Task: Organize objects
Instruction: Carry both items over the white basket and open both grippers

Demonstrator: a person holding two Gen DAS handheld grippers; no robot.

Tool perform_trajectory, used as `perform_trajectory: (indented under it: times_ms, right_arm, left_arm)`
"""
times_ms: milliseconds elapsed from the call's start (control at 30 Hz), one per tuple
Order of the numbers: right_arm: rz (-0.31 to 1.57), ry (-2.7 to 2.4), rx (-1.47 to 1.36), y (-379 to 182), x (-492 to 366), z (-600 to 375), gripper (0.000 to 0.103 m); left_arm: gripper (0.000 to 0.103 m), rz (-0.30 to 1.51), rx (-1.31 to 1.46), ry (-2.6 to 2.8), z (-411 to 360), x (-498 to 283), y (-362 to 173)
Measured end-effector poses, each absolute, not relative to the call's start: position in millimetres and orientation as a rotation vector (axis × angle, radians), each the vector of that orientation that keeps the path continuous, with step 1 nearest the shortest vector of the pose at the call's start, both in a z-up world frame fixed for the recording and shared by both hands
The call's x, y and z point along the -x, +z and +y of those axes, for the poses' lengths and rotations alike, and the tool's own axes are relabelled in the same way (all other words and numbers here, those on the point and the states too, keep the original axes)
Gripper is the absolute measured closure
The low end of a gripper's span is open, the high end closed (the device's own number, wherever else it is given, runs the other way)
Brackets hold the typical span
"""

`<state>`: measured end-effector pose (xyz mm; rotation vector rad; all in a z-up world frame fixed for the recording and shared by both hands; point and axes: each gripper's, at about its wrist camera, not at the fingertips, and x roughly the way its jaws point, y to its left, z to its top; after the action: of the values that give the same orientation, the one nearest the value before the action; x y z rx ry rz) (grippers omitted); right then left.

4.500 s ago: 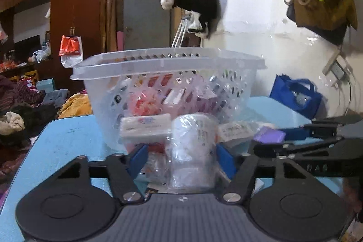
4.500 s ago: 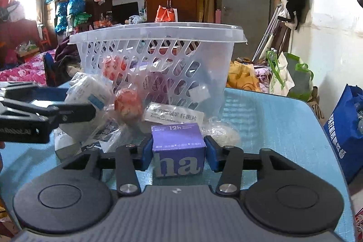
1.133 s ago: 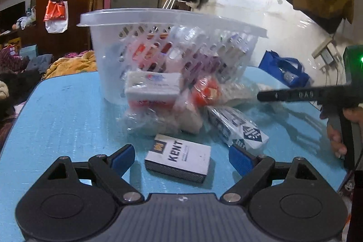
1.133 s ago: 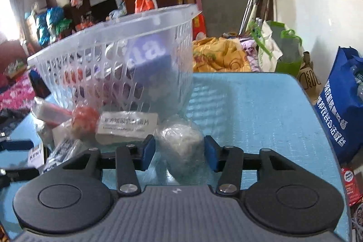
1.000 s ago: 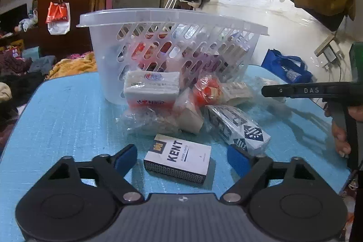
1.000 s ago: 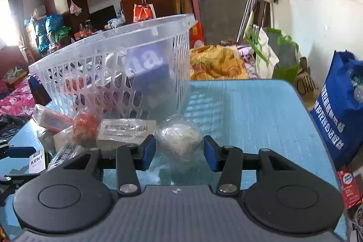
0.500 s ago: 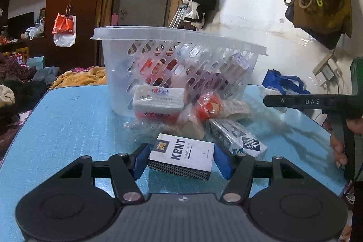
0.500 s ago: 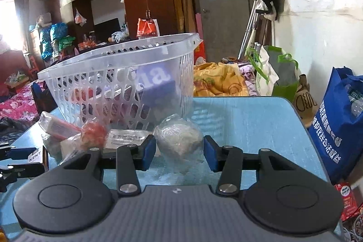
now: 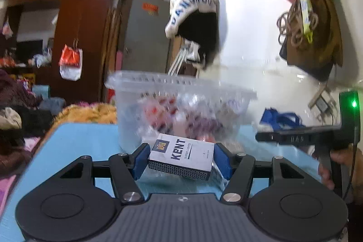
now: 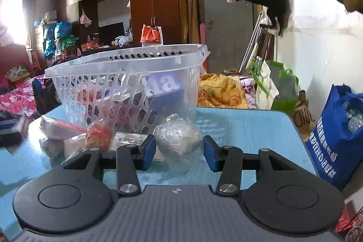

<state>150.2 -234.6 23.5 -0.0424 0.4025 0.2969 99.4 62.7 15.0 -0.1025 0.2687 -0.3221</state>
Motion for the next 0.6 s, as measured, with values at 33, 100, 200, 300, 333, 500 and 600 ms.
perform_trajectory:
  times_ms: [33,100,200,300,333,500,600]
  right_arm:
    - [0.386,0.285,0.05,24,-147,-233,0.054]
    - [0.367,0.28,0.056,25,-144,-232,0.054]
    - [0.361,0.314,0.03,27,-139,-235,0.054]
    - [0.339,0.335,0.029,32,-126,-236,0.054]
    - [0.329,0.348,0.021,35,-121,-236,0.054]
    - [0.28,0.4,0.028,51,-103,-230,0.054]
    - [0.205,0.443,0.013,72,-101,-219,0.054]
  left_arm:
    - [0.038,0.266,0.107,-0.322,64,-99,16]
    - [0.038,0.264,0.121,-0.318,68,-101,17]
    - [0.038,0.27,0.135,-0.316,73,-104,14]
    - [0.038,0.263,0.151,-0.315,77,-104,14]
    - [0.038,0.258,0.157,-0.317,79,-103,15]
    - [0.038,0.216,0.163,-0.329,82,-100,23]
    - [0.038,0.188,0.189,-0.39,81,-110,45]
